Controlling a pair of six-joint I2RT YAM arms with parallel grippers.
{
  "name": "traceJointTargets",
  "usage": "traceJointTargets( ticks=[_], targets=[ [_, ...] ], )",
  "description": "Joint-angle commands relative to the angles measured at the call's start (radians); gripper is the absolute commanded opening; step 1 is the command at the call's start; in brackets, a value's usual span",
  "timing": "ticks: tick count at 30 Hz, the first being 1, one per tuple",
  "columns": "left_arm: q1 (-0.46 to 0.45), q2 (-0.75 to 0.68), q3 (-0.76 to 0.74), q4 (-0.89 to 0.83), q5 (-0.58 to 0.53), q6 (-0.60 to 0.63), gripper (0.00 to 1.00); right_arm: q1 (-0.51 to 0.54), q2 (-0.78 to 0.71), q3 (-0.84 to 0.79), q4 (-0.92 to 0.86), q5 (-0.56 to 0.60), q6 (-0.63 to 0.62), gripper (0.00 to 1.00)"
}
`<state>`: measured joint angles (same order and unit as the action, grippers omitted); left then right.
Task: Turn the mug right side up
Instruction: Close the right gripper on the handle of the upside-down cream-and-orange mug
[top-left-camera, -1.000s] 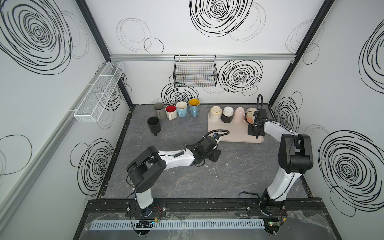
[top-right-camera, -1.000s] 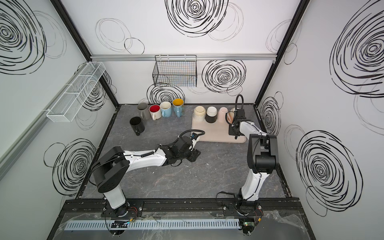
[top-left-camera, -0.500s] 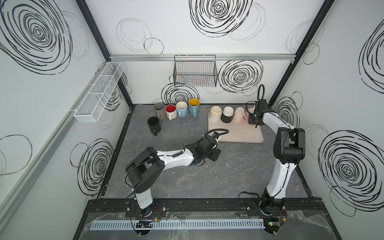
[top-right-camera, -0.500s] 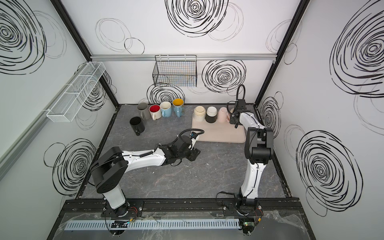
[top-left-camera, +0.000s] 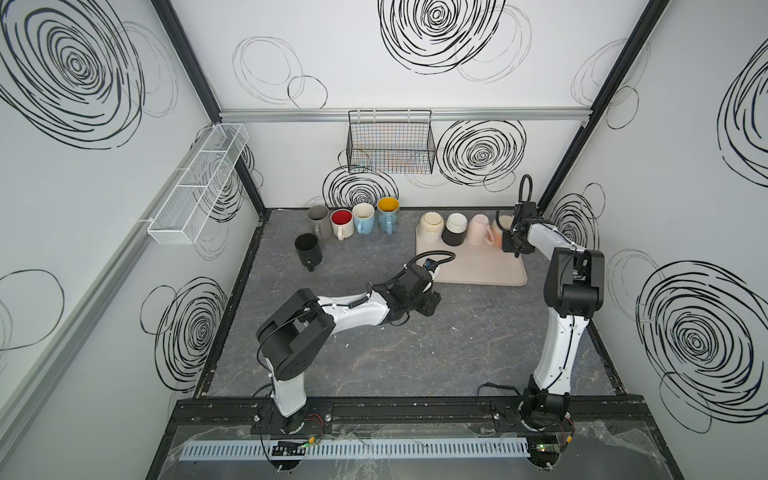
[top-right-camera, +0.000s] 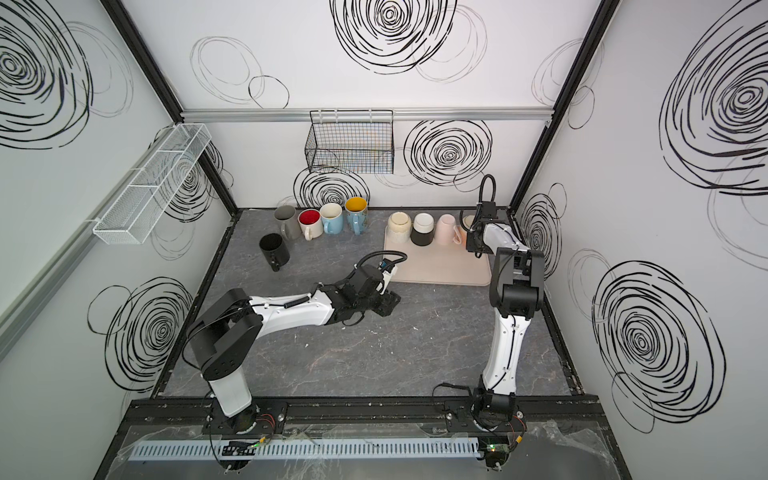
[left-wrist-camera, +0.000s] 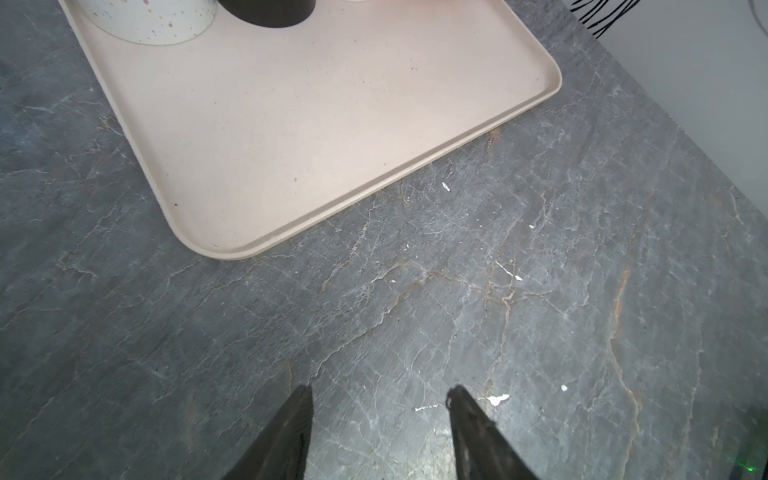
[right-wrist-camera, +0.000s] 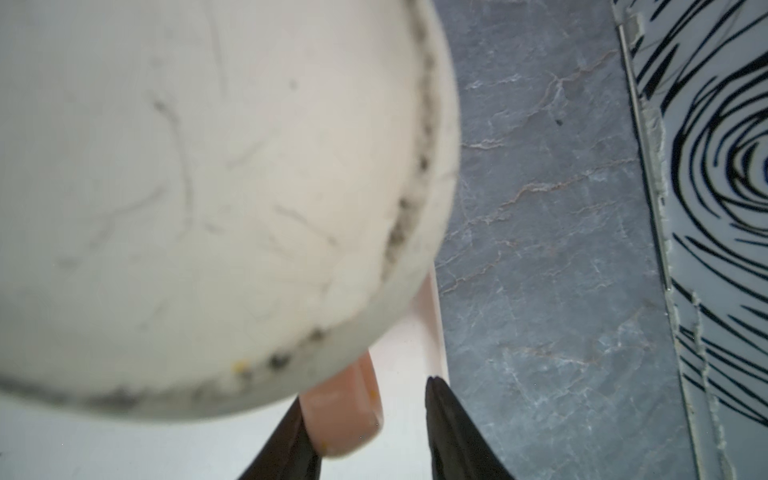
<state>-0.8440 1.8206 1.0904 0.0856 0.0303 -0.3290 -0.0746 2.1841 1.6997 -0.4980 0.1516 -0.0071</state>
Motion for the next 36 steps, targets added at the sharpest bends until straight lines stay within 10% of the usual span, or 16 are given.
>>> traceJointTargets(
  ticks=[1, 19, 36],
  targets=[
    [0.010, 0.028, 0.035, 0.035, 0.020, 0.011, 0.56, 0.000, 0.017, 0.054, -0.026, -0.014, -0.030, 0.42],
    [-0.007, 0.030, 0.020, 0.050, 0.014, -0.010, 0.56, 0.028, -0.051, -0.012, -0.020, -0.034, -0.065, 0.02],
    [-0.053, -0.022, -0.026, 0.077, -0.011, -0.036, 0.56, 0.165, -0.420, -0.575, 0.089, -0.124, 0.106, 0.02]
  ],
)
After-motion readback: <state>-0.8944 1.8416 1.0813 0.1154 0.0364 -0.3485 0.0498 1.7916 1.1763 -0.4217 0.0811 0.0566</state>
